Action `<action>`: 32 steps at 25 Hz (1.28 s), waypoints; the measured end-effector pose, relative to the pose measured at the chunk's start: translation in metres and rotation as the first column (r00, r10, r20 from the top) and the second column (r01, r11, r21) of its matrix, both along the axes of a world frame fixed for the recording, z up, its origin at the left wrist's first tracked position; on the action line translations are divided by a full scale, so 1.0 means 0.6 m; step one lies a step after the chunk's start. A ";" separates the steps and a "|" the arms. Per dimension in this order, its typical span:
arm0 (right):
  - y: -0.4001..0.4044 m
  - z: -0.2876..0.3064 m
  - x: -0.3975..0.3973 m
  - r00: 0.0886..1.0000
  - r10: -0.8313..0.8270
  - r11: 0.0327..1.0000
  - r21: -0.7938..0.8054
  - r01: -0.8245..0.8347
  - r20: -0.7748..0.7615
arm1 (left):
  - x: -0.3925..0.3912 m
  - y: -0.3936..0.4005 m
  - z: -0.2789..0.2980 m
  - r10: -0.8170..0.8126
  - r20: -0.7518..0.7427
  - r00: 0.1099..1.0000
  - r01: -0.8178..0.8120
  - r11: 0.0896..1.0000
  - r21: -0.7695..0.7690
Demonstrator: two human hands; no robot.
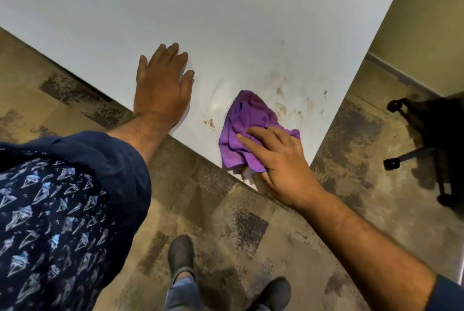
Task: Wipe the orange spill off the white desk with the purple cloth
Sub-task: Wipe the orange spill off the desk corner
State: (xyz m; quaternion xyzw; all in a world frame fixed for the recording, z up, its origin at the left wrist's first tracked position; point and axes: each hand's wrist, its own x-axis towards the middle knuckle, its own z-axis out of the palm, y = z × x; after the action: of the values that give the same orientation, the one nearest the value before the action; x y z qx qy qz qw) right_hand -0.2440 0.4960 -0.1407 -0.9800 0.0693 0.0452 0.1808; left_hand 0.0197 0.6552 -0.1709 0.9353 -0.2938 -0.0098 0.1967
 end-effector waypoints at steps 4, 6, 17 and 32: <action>0.016 -0.007 -0.095 0.995 0.084 0.996 -0.032 -0.083 0.052 | 0.001 -0.001 -0.004 0.002 0.007 1.000 -0.002 1.000 -0.003; 0.016 -0.010 -0.127 0.997 0.053 0.995 -0.093 -0.047 0.058 | 0.003 0.000 -0.006 0.000 0.014 1.000 0.000 1.000 -0.009; -0.001 -0.022 0.058 0.910 -0.400 0.885 -0.211 0.415 0.112 | -0.002 -0.003 0.003 0.013 -0.002 1.000 -0.013 1.000 0.007; 0.072 -0.039 -0.087 0.990 0.030 0.977 -0.215 0.000 0.137 | 0.000 -0.003 0.002 0.015 -0.029 0.999 -0.015 1.000 0.007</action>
State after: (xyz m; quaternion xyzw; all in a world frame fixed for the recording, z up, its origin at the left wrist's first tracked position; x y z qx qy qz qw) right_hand -0.2965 0.5394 -0.1642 -0.9951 0.0534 -0.0300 0.0781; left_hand 0.0199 0.6535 -0.1697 0.9379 -0.2839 -0.0229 0.1978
